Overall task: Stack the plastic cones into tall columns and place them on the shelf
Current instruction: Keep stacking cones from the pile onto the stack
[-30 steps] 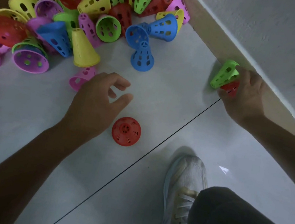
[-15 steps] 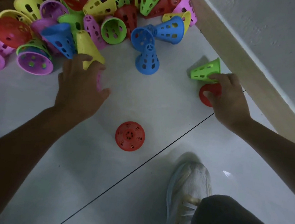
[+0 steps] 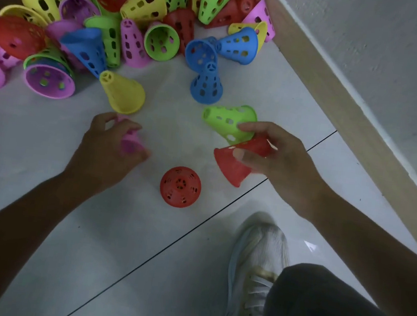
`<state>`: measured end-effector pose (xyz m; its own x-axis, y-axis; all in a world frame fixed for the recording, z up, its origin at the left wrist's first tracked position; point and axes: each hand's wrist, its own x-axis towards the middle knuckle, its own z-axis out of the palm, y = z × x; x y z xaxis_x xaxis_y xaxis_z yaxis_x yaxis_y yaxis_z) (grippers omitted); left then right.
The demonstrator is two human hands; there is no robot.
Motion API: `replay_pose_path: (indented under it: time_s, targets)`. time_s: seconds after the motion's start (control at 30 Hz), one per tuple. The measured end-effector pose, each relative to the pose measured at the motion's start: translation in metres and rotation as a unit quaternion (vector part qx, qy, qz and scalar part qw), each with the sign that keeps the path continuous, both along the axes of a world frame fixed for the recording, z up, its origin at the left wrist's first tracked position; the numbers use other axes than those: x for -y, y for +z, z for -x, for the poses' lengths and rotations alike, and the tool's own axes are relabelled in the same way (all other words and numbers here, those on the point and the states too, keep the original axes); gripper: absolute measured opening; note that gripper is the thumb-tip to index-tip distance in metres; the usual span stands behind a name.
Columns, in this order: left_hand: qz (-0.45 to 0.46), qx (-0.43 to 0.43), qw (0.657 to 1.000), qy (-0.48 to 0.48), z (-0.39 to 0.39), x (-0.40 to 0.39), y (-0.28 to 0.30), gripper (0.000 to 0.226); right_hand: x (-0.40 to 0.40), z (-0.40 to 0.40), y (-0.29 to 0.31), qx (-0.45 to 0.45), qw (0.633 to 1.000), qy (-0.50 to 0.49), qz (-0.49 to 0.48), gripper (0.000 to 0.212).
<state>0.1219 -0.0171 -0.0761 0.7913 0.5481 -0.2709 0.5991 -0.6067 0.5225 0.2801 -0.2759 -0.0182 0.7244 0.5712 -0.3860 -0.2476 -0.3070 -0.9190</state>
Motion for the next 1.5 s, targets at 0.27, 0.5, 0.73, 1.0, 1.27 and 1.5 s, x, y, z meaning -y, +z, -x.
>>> replay_pose_path:
  time_s: [0.27,0.5,0.73,1.0,1.27,1.5]
  targets:
    - [0.089,0.084,0.990,0.068,0.011,0.021,0.007,0.028,0.012,0.027,0.026,-0.273,0.949,0.084,-0.133,0.047]
    - [0.296,0.186,0.917,0.190,0.015,0.041,0.042,0.069,0.004,0.052,0.022,-0.332,0.916,0.171,-0.147,0.045]
    - [0.359,0.261,0.863,0.243,0.024,0.069,0.066,0.041,0.001,0.075,0.002,-0.341,0.931,0.120,-0.059,0.045]
    - [0.390,0.311,0.830,0.248,0.033,0.086,0.079,0.050,0.004,0.080,-0.003,-0.336,0.938,0.080,-0.028,0.045]
    - [0.356,0.299,0.872,0.154,0.032,0.097,0.077,0.043,0.002,0.081,-0.007,-0.275,0.956,0.093,0.030,0.045]
    - [0.307,0.252,0.912,0.099,0.034,0.104,0.061,0.050,0.008,0.078,-0.004,-0.192,0.973,0.102,0.077,0.045]
